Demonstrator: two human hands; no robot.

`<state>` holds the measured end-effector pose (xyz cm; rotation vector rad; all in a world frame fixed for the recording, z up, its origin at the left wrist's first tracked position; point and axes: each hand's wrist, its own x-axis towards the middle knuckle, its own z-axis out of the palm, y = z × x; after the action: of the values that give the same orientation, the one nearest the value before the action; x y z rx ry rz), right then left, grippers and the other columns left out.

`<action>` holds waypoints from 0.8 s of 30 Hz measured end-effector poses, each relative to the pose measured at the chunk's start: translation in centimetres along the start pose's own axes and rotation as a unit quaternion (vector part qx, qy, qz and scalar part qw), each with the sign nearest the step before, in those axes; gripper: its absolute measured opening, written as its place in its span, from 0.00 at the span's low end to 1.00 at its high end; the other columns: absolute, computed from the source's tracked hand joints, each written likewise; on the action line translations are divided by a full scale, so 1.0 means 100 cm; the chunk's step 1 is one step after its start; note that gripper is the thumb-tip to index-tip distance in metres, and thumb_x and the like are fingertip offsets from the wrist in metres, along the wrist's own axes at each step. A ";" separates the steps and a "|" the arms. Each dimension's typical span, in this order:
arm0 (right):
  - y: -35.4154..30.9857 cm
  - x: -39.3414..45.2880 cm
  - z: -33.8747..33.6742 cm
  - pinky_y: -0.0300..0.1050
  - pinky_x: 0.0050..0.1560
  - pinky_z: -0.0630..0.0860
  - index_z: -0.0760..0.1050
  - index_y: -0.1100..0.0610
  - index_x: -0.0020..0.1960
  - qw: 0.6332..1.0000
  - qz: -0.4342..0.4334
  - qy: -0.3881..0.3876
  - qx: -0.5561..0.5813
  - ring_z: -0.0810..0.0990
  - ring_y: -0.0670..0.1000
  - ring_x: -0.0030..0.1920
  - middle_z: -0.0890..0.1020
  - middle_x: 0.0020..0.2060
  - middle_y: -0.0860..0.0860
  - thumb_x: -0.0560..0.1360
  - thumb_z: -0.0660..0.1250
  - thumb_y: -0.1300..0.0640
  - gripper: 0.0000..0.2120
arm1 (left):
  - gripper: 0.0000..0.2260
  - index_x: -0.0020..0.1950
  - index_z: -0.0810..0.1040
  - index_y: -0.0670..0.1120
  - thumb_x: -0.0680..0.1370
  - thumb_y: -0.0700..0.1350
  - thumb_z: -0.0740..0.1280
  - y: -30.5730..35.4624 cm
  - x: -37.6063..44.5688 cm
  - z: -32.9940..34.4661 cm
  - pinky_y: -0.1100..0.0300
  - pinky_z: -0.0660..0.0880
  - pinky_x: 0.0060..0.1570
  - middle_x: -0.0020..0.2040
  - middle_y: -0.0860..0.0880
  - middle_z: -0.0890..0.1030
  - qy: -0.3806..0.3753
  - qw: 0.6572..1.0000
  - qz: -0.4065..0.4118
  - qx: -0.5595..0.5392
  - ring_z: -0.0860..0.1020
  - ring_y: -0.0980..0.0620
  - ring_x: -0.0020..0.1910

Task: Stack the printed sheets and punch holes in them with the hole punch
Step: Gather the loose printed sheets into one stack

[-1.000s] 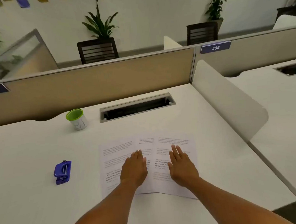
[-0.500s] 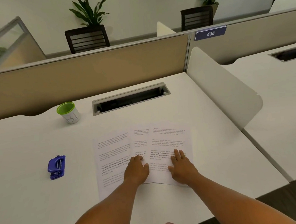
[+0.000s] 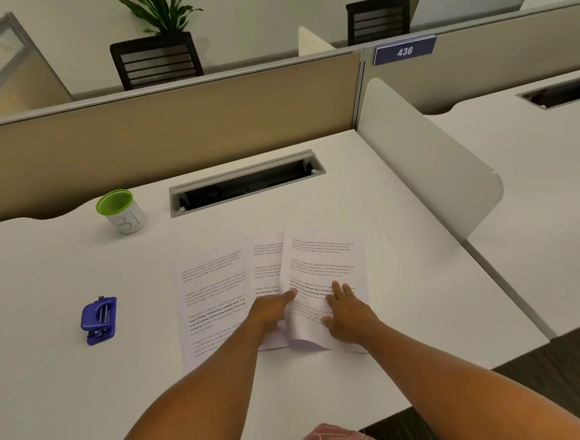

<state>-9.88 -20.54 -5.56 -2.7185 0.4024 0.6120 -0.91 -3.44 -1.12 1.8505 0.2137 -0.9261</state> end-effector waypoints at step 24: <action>0.001 0.029 -0.079 0.43 0.57 0.74 0.69 0.60 0.69 0.838 0.203 0.143 0.485 0.79 0.56 0.59 0.78 0.62 0.54 0.72 0.69 0.54 0.27 | 0.15 0.66 0.76 0.47 0.80 0.38 0.66 0.004 0.014 -0.037 0.51 0.75 0.62 0.62 0.48 0.80 -0.001 0.998 0.057 -0.010 0.78 0.47 0.58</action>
<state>-4.49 -24.11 -0.16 -1.7196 1.0462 0.0200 2.06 -0.84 -1.08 1.8234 0.1148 -0.8439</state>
